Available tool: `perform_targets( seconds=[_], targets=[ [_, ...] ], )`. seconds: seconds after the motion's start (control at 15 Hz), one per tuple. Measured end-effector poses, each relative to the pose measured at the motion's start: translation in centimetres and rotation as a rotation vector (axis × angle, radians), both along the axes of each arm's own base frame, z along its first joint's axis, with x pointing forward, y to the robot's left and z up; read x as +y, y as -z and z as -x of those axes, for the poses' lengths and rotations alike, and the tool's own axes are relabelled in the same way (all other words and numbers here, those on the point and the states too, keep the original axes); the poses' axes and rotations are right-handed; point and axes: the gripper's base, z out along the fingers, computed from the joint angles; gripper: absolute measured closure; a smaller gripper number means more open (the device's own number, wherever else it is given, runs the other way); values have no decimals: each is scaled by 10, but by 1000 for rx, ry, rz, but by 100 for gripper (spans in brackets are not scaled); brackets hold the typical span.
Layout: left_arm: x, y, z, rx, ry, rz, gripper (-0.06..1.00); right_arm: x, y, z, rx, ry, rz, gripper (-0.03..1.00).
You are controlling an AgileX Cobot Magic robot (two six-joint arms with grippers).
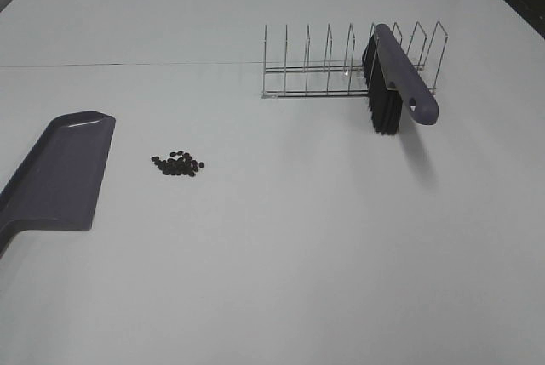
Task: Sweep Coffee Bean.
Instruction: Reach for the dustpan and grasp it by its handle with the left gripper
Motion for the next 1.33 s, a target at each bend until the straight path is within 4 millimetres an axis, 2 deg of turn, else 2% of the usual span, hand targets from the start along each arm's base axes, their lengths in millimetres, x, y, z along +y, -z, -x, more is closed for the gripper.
perform_targets(
  seconds=[0.13,0.4,0.6,0.67,0.73,0.8,1.0,1.13,1.2,1.33],
  targets=[
    [1,0,-6,38,-25,16,21,0,0,0,0,1,-1,21],
    [1,-15,-36,194,-69,-17,21,-2,-9,0,-5,42,-34,21],
    [-2,-27,-68,317,-75,-38,21,-2,-24,-15,48,64,-8,21],
    [-5,-23,-91,423,-86,-40,21,0,-31,-29,106,70,2,21],
    [-7,-18,-103,488,-87,-50,21,1,-32,-35,133,70,6,21],
    [-7,-15,-107,514,-88,-53,21,1,-32,-37,143,71,8,21],
    [-11,5,-138,669,-90,-78,21,4,-31,-51,211,69,16,21],
    [-13,13,-154,698,-90,-83,21,4,-30,-55,232,70,20,21],
    [-15,26,-172,736,-93,-86,21,4,-29,-57,240,70,21,21],
    [-16,36,-182,772,-93,-92,21,4,-29,-57,240,70,21,21]
  ],
)
